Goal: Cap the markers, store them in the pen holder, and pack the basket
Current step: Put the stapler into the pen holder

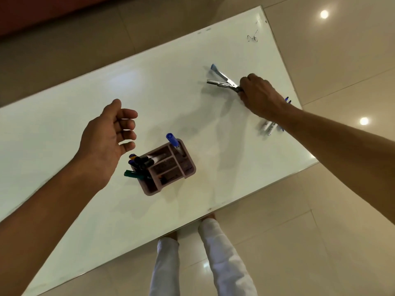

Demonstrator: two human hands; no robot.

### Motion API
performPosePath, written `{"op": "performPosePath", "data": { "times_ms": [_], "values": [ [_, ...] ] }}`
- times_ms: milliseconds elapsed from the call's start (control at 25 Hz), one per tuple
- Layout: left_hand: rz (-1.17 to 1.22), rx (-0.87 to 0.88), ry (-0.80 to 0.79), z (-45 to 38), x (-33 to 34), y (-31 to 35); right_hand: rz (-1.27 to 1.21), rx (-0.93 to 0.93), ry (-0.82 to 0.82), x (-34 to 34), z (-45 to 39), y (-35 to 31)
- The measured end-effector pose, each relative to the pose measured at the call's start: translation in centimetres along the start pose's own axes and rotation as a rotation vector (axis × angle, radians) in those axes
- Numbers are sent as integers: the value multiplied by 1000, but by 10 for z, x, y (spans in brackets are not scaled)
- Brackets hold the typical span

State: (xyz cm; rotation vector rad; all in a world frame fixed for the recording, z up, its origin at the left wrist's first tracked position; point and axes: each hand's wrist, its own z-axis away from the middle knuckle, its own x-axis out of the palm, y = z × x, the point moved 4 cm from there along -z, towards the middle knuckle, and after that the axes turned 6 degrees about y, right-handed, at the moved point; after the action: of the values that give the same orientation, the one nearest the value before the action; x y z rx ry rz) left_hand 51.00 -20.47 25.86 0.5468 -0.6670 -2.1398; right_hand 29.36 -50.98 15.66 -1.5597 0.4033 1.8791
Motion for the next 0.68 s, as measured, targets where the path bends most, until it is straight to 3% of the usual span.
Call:
{"op": "performPosePath", "data": {
  "times_ms": [200, 360, 520, 680],
  "values": [
    [-75, 105, -31, 7, 7, 13, -249, -178, 106, -54, 37, -34],
    [-142, 170, -23, 11, 13, 33, -213, -482, 196, -105, 83, -78],
    [-610, 242, -367, 37, 41, 31, 8, -738, 317, -123, 105, -110],
    [-606, 164, -573, 59, 58, 19, -38, -704, 325, -128, 112, -125]
  ]
}}
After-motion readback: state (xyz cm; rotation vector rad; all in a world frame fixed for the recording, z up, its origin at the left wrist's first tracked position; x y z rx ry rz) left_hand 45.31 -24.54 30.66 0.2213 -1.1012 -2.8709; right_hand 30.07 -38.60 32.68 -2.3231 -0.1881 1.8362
